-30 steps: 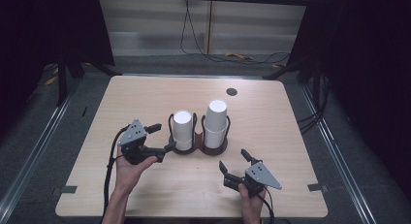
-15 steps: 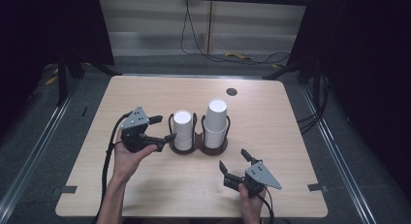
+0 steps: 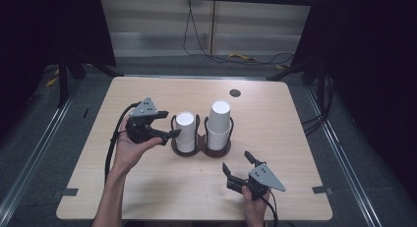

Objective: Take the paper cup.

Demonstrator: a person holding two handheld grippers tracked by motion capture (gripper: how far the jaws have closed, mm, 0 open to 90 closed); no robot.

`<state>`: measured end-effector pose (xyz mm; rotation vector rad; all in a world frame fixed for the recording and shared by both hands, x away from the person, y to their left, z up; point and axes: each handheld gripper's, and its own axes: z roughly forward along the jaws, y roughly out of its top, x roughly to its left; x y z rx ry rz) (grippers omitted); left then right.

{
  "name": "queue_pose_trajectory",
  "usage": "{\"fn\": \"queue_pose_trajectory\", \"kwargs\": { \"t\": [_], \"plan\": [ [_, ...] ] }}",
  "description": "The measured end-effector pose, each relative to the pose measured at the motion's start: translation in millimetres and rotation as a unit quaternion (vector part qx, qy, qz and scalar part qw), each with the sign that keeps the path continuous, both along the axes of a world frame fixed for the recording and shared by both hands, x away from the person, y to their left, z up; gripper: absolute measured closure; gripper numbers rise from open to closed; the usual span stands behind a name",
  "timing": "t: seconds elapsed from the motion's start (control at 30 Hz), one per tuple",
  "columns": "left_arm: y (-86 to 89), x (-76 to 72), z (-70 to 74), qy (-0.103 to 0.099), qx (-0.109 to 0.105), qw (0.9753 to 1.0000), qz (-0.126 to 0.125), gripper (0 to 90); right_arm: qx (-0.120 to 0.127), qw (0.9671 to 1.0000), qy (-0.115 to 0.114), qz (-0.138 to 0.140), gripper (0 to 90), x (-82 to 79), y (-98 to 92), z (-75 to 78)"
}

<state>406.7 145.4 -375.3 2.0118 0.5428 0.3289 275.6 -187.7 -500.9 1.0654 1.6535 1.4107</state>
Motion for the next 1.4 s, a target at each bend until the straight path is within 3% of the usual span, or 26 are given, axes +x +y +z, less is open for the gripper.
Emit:
{"fn": "queue_pose_trajectory", "kwargs": {
  "t": [0.27,0.37,0.4,0.47,0.77,0.8,0.9,1.0,1.03,1.07,1.17,1.27,1.37,1.4],
  "plan": [
    [-8.8,13.4,11.6,0.013,0.052,0.9984,-0.017,22.1,0.0,1.0,-0.001,0.0,13.3,-0.3,0.0,-0.1],
    [-10.6,15.3,13.4,0.015,0.053,0.9982,-0.023,22.0,0.001,1.0,-0.001,0.0,13.3,-0.3,0.0,0.0],
    [-13.2,17.4,14.2,0.012,0.061,0.9977,-0.029,22.0,0.001,1.0,0.0,0.0,13.3,-0.2,0.0,0.0],
    [-20.0,24.9,15.3,0.025,0.085,0.9954,-0.038,22.0,0.0,1.0,0.0,0.0,13.3,0.1,0.0,0.0],
    [-33.5,35.9,21.6,0.045,0.112,0.9914,-0.051,22.0,0.0,1.0,0.0,0.0,13.3,-0.1,0.1,0.0],
    [-38.2,39.2,21.6,0.048,0.124,0.9896,-0.053,22.0,0.0,1.0,0.0,0.001,13.3,-0.2,0.2,0.0],
    [-41.5,41.7,23.3,0.053,0.131,0.9884,-0.056,21.9,0.0,1.0,0.0,0.0,13.3,-0.2,0.1,0.0],
    [-47.9,45.9,26.8,0.059,0.147,0.9852,-0.066,21.9,0.0,1.0,0.0,0.0,13.3,-0.1,0.1,0.0],
    [-47.9,45.9,26.8,0.059,0.147,0.9852,-0.066,21.9,0.0,1.0,0.0,0.0,13.3,-0.1,0.1,0.0],
    [-50.0,47.4,27.8,0.059,0.157,0.9834,-0.068,21.9,0.0,1.0,0.0,0.0,13.3,-0.1,0.1,0.0],
    [-53.8,49.6,28.7,0.065,0.164,0.982,-0.068,22.2,0.0,1.0,0.0,0.0,13.4,-0.3,0.2,0.0],
    [-57.2,54.1,27.1,0.074,0.188,0.9765,-0.075,24.1,0.0,1.0,-0.001,0.0,13.3,-0.4,0.1,-0.1],
    [-57.2,55.9,25.8,0.081,0.185,0.9768,-0.071,25.4,0.0,1.0,-0.002,0.001,13.3,-0.5,0.1,-0.1],
    [-57.2,57.6,24.6,0.082,0.19,0.9754,-0.075,25.5,0.0,1.0,-0.001,0.001,13.3,-0.5,0.1,-0.1]
  ]
}}
